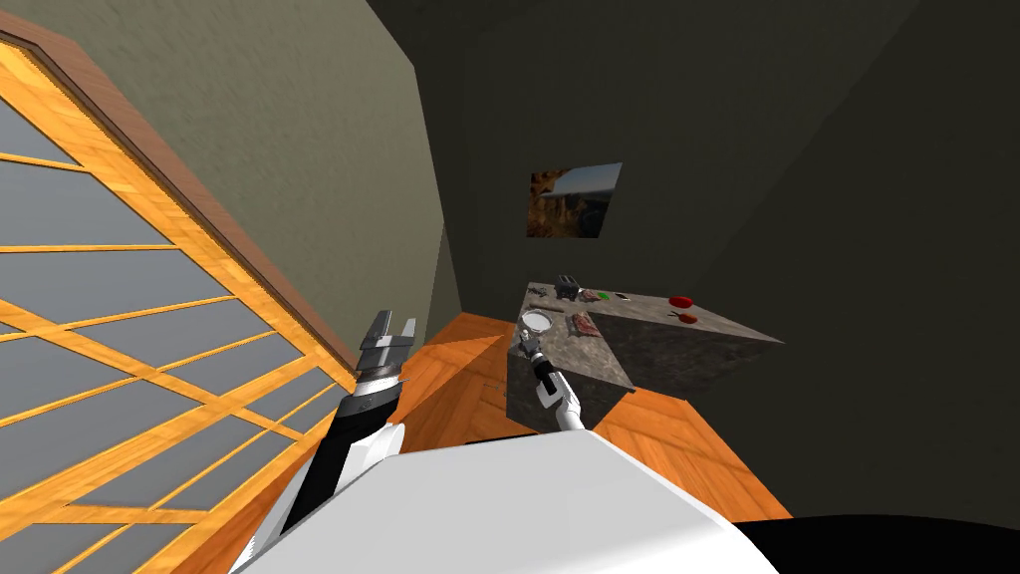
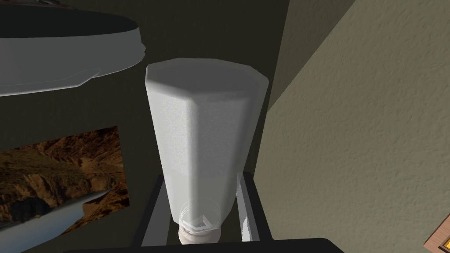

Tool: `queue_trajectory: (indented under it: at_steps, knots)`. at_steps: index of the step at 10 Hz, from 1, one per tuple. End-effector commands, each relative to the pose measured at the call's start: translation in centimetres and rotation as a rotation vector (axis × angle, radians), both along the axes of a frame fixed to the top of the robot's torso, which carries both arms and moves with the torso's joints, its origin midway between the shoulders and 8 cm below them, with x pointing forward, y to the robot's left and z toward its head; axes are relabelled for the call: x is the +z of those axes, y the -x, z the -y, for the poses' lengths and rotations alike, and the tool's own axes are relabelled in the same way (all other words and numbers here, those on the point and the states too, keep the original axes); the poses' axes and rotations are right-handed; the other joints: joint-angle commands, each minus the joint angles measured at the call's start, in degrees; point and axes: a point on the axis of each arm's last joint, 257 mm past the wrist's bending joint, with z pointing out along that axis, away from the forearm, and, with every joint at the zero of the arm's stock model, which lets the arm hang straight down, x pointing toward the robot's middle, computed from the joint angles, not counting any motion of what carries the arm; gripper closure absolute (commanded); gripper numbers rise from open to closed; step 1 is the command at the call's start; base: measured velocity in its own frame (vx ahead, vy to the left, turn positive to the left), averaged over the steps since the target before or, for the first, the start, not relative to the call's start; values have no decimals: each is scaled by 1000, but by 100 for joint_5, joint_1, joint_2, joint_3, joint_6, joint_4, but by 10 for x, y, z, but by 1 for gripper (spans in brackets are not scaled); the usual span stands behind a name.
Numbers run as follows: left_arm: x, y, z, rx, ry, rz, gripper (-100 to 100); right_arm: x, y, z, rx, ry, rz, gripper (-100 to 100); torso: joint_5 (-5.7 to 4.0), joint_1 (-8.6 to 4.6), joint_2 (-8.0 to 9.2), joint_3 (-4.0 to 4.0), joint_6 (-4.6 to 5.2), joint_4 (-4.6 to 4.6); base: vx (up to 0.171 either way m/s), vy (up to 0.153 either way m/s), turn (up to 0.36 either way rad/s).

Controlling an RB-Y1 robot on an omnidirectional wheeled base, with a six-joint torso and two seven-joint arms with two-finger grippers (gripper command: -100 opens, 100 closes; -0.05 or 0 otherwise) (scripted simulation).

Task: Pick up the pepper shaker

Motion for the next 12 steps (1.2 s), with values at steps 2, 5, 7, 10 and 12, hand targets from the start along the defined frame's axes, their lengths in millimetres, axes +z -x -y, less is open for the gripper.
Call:
queue_trajectory:
  at_steps: [2, 5, 7, 10, 12]
  knots:
    - [0, 0, 0, 0, 0, 0, 0, 0, 0, 0, -1, 1, 0, 100, 0, 3, 2, 1, -2, 0, 0, 0, 0]
    - [0, 0, 0, 0, 0, 0, 0, -7, 5, 24, -37, -4, -7, 100, 0, 4, 3, 2, -4, 1, -12, 7, 115]
    - [0, 0, 0, 0, 0, 0, 0, -14, 15, 77, -119, -12, -15, 100, -11, 38, 12, -10, -33, -29, -77, 48, 421]
    - [0, 0, 0, 0, 0, 0, 0, -16, 22, 112, -175, -15, -18, 100, -25, 42, 1, -32, -36, -64, -46, 37, 228]
    - [0, 0, 0, 0, 0, 0, 0, -18, 39, 164, -252, -15, -19, 100, -40, 40, -4, -47, -41, -88, -51, 40, 382]
